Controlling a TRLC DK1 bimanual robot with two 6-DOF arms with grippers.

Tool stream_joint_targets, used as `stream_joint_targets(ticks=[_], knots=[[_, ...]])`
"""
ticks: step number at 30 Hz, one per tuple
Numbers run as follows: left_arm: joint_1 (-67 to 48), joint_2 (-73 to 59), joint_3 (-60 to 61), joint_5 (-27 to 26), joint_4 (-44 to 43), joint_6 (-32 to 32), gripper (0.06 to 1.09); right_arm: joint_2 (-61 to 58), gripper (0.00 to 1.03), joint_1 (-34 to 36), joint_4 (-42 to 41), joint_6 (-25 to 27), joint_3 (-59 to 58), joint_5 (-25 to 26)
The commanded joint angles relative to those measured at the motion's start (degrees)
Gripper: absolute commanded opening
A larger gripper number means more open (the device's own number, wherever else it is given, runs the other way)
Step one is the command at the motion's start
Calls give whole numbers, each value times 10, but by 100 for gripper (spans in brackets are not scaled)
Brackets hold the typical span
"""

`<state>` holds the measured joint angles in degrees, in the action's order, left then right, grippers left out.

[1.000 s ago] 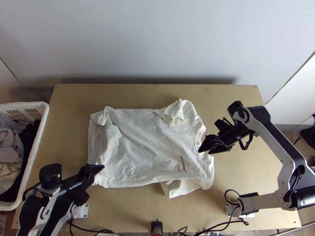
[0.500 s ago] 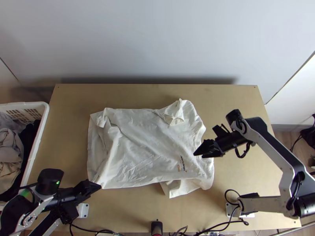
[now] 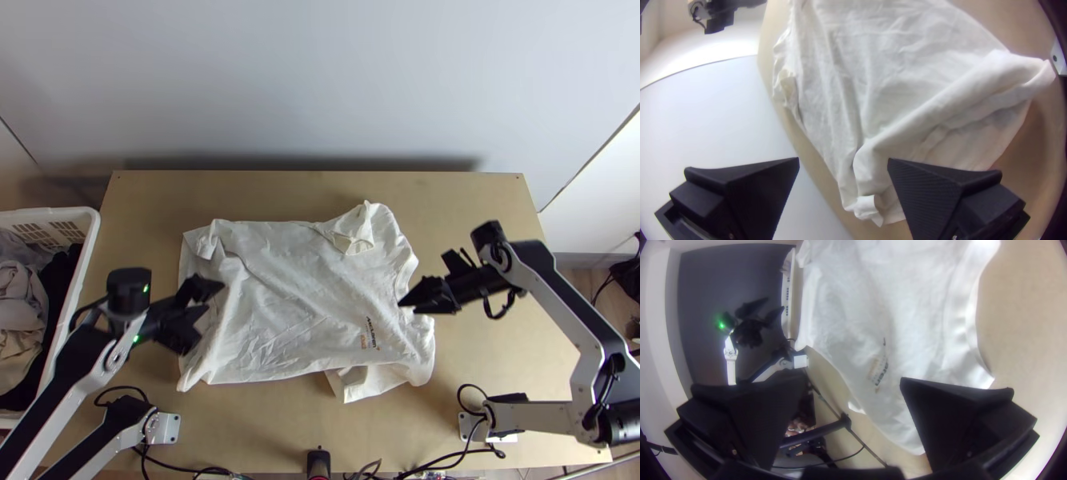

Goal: Fold the t-shirt

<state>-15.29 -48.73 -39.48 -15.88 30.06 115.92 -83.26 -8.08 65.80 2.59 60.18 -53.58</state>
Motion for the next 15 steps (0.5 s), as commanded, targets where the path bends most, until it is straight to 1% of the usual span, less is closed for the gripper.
stream_joint_targets(ticks=[1,6,8,15], knots=[[61,-108,-9,-9,-157,-50,102,-65,99,-41,6,-41,111,-1],[121,-212,-9,-13,-290,-71,102,-103,99,-83,6,-58,155,0],[141,-247,-16,-23,-320,-81,102,-113,99,-93,6,-67,166,0],[185,-339,-23,-29,-382,-29,102,-132,99,-114,6,-94,203,1]])
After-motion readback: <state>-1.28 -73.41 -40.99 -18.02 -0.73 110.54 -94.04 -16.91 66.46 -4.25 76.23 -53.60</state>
